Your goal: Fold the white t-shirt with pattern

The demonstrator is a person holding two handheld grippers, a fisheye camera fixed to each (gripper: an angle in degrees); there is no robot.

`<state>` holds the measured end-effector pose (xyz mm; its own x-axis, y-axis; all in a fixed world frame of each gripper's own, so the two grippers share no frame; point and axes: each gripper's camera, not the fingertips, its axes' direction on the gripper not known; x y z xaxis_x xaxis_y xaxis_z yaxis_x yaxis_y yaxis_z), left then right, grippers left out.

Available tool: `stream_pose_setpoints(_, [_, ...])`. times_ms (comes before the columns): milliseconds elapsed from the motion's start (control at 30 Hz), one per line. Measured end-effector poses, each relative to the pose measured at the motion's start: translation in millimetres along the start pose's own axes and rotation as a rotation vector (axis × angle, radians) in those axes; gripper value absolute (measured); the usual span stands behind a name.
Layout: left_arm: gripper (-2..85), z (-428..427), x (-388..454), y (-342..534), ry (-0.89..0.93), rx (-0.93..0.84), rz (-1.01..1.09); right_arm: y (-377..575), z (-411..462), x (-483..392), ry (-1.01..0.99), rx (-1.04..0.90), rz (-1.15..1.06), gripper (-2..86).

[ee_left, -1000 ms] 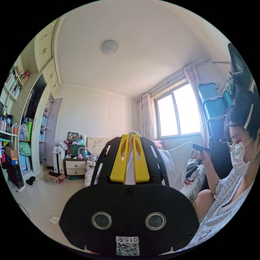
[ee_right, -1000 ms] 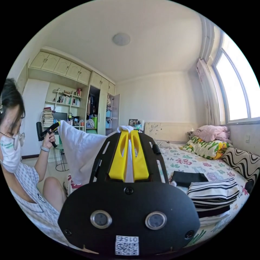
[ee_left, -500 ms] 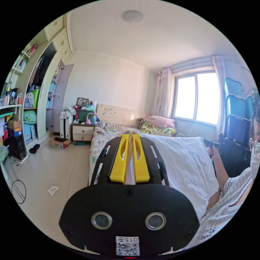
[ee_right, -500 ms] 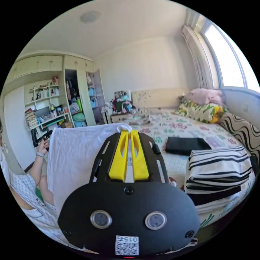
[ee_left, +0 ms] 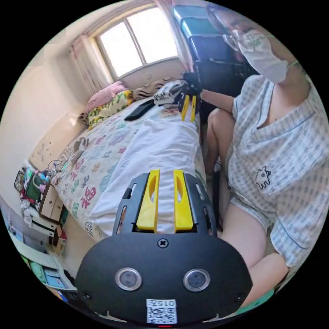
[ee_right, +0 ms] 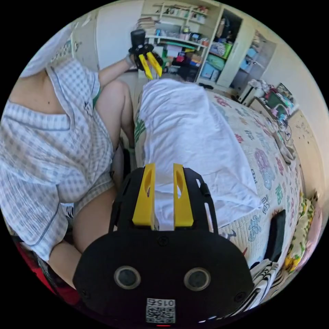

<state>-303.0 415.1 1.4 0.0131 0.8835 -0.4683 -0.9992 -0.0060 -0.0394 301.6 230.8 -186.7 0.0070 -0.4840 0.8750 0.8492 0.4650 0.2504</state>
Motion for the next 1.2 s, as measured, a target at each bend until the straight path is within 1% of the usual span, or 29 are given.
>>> stream_pose_setpoints(67, [7.1, 31.1, 22.3, -14.1, 0.100, -0.199, 0.082, -4.8, 28.5, -20.5, -0.022, -0.067, -0.076, 8.7])
stream_pose_setpoints(167, [7.7, 53.9, 44.7, -20.6, 0.147, -0.301, 0.170, -10.2, 62.9, -37.1, 0.050, -0.204, -0.124, 10.4])
stream_pose_setpoints(200, [7.7, 58.5, 47.8, -21.9, 0.140, -0.321, 0.179, -11.5, 67.7, -40.7, 0.068, -0.215, -0.139, 10.2])
stream_pose_setpoints(233, [7.8, 70.6, 55.1, -23.4, 0.098, -0.386, 0.205, -13.8, 76.7, -48.0, 0.124, -0.245, -0.177, 9.7])
stream_pose_setpoints(267, [6.8, 79.4, 63.8, -24.3, 0.049, -0.428, 0.247, -15.3, 84.0, -54.6, 0.218, -0.270, -0.220, 7.2])
stream_pose_setpoints(333, [4.3, 76.8, 71.7, -27.6, -0.022, -0.433, 0.288, -16.1, 90.3, -61.5, 0.308, -0.286, -0.278, 3.3])
stream_pose_setpoints(433, [1.5, 65.7, 67.4, -34.2, 0.023, -0.438, 0.260, -21.2, 88.4, -53.6, 0.266, -0.289, -0.262, -0.1])
stream_pose_setpoints(500, [0.8, 56.1, 64.6, -36.2, 0.036, -0.419, 0.239, -23.5, 77.6, -44.5, 0.248, -0.252, -0.222, -0.6])
stream_pose_setpoints(600, [0.2, 20.7, 56.1, -42.9, 0.021, -0.324, 0.181, -27.7, 41.6, -20.4, 0.287, -0.113, -0.110, -0.9])
stream_pose_setpoints(667, [0.0, -23.9, 39.5, -51.2, -0.060, -0.190, 0.121, -31.3, 4.8, 16.2, 0.348, 0.025, 0.037, -1.0])
stream_pose_setpoints(700, [0.0, -35.1, 32.7, -53.4, -0.091, -0.153, 0.100, -32.5, -4.0, 28.3, 0.368, 0.052, 0.084, -1.0])
stream_pose_setpoints(767, [-0.1, -67.5, -8.4, -64.6, -0.166, -0.035, 0.007, -38.5, -34.8, 77.3, 0.412, 0.144, 0.205, -1.0])
stream_pose_setpoints(800, [-0.1, -71.0, -20.5, -68.1, -0.167, -0.024, -0.008, -41.2, -42.0, 90.5, 0.418, 0.169, 0.230, -1.0])
stream_pose_setpoints(867, [-0.1, -70.4, -71.4, -87.2, -0.214, -0.035, -0.064, -61.6, -65.6, 149.4, 0.445, 0.235, 0.328, -1.0])
stream_pose_setpoints(900, [-0.2, -68.5, -84.7, -93.0, -0.232, -0.039, -0.080, -68.7, -69.4, 165.4, 0.465, 0.241, 0.352, -1.0])
stream_pose_setpoints(967, [-0.2, -57.1, -141.1, -116.7, -0.338, -0.043, -0.149, -102.5, -74.3, 235.0, 0.561, 0.230, 0.433, -1.0])
stream_pose_setpoints(1000, [-0.2, -53.6, -156.8, -122.6, -0.363, -0.041, -0.175, -111.3, -73.4, 253.9, 0.582, 0.222, 0.457, -1.0])
stream_pose_setpoints(1067, [-0.2, -34.4, -220.4, -144.8, -0.464, -0.035, -0.266, -144.1, -63.0, 332.6, 0.632, 0.194, 0.549, -1.0])
stream_pose_setpoints(1100, [-0.2, -27.9, -236.4, -149.6, -0.488, -0.036, -0.290, -151.7, -58.8, 352.8, 0.641, 0.182, 0.573, -1.0])
stream_pose_setpoints(1167, [-0.2, 7.7, -296.9, -165.9, -0.559, -0.058, -0.375, -178.4, -35.8, 430.5, 0.673, 0.131, 0.658, -1.0])
stream_pose_setpoints(1200, [-0.2, 18.3, -310.6, -169.1, -0.571, -0.066, -0.396, -183.8, -28.7, 448.4, 0.680, 0.119, 0.682, -1.0])
